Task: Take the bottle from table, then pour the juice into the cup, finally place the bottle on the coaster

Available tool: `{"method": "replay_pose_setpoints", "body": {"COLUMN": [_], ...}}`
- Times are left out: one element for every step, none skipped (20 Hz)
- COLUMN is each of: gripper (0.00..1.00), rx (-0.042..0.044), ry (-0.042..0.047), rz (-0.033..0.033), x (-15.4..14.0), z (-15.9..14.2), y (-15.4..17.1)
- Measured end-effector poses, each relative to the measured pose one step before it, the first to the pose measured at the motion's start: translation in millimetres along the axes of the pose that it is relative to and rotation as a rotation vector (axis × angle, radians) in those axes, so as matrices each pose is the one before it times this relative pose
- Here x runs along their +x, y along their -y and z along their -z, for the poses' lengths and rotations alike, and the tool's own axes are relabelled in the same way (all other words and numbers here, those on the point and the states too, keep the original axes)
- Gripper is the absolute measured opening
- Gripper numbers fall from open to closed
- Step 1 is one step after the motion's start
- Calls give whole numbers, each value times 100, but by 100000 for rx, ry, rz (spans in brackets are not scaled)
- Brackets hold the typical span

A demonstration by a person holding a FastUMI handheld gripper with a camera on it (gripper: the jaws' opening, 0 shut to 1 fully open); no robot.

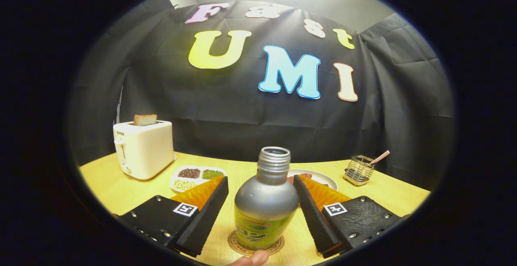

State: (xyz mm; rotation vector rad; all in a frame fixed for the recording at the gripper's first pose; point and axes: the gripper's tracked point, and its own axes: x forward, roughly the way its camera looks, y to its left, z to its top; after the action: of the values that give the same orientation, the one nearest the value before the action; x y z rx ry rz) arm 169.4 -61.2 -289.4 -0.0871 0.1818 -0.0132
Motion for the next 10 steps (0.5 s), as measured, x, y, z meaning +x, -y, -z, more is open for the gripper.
{"method": "replay_pose_setpoints", "body": {"gripper": [98,98,98,98,98,98,98,98,98,98], "rx": [37,-749,-1005,-1023,-713,74,999,1251,1080,614], "ry": [2593,2105,1704,967,335,83,-134,20,-371,-379], "rz": [-1358,-18,361,788,61,-548,-1778,-2364,-1419,502], "x": [-703,-744,-689,-703,-671,-563,-772,-669,-707,-837], "z": [-1504,-1381,-1574,-1507,-1390,-1284,-1197,-1068,-944,-1059], "y": [-64,286,305,399,278,-16,-132,-247,-96,446]}}
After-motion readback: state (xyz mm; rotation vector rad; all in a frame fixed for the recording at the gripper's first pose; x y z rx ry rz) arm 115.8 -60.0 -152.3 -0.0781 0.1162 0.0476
